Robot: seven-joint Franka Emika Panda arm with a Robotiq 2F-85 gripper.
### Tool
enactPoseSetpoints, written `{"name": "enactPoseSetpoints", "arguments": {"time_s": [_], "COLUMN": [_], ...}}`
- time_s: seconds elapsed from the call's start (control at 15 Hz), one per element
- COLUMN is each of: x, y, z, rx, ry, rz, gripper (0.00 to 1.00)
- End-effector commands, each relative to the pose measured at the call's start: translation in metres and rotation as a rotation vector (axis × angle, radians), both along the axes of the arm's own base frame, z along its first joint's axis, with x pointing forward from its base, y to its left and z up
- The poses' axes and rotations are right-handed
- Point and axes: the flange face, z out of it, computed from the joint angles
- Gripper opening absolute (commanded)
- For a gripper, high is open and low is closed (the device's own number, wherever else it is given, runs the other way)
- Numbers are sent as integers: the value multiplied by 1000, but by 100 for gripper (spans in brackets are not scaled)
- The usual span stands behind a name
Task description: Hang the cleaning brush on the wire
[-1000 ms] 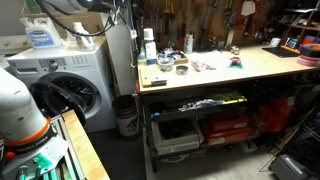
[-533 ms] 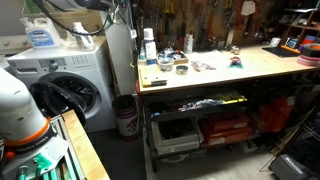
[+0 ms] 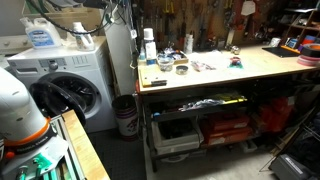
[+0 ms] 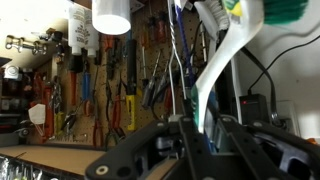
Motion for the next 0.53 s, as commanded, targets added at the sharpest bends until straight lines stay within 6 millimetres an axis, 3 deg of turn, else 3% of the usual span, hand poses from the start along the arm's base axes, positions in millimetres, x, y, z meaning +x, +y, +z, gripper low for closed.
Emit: {"name": "enactPoseSetpoints", "arguments": {"time_s": [0.0, 0.47], "x": [-12, -14], "y": [-4, -11], "z": [-2, -3], "rx": [-6, 4], "ry": [29, 52], "rz": [-5, -23], "gripper": [4, 4]}}
